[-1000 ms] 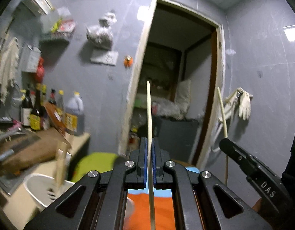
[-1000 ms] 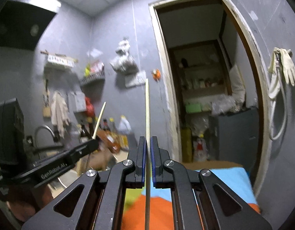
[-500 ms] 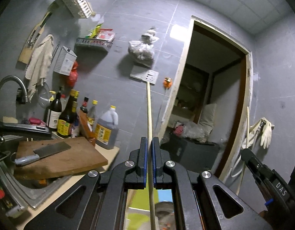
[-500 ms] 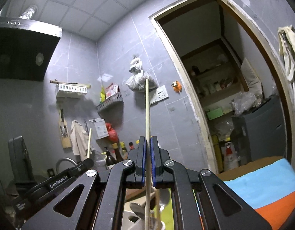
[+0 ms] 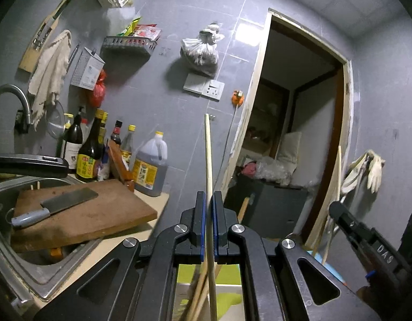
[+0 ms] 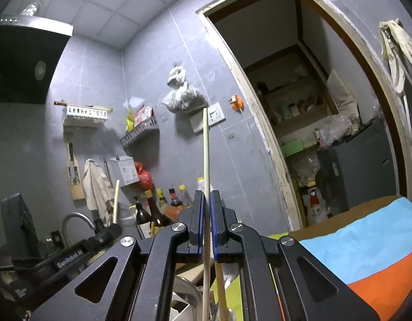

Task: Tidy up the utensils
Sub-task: 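Carry both held chopsticks over the white caddy with both tools, then lower both chopsticks into the white caddy and open both tools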

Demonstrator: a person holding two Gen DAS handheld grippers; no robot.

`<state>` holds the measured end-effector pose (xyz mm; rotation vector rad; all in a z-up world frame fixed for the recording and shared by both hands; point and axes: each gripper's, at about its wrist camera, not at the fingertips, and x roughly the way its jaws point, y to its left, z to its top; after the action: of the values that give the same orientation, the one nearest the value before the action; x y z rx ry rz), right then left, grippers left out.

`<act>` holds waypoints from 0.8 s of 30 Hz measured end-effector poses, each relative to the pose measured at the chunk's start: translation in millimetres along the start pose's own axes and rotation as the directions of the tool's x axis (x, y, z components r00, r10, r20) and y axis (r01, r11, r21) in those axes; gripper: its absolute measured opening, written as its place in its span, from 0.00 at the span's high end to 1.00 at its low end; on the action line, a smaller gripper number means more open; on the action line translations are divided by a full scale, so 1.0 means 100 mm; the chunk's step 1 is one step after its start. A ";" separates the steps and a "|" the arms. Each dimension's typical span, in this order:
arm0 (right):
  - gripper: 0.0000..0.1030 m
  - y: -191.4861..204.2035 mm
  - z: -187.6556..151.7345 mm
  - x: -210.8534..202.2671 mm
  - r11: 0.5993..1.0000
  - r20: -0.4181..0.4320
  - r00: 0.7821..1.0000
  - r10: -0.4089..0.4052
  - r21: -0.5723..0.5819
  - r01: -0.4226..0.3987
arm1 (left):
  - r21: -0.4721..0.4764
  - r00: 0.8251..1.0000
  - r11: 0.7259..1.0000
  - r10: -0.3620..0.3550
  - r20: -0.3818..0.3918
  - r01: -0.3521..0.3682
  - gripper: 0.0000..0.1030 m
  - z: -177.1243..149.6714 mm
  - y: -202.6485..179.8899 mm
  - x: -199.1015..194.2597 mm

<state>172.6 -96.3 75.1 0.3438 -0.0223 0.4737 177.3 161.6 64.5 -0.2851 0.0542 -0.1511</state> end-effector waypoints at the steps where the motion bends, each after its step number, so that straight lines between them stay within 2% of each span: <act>1: 0.97 -0.01 -0.01 0.01 1.000 -0.004 1.000 0.001 0.002 -0.001 | 0.000 1.000 1.000 -0.002 -0.002 0.002 0.98 -0.02 0.00 0.00; 8: 0.97 0.01 -0.07 0.05 1.000 -0.035 0.999 0.003 -0.001 -0.003 | -0.028 0.999 0.999 -0.017 -0.041 0.016 0.98 -0.15 0.07 0.06; 24: 0.97 0.15 -0.24 0.10 0.998 -0.103 0.994 0.022 -0.052 -0.027 | -0.044 0.998 0.999 -0.031 -0.059 0.028 0.98 -0.23 0.09 0.04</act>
<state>173.5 -71.1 58.9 0.2666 0.0605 0.5137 180.4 163.5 40.1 -0.3249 0.1130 -0.1880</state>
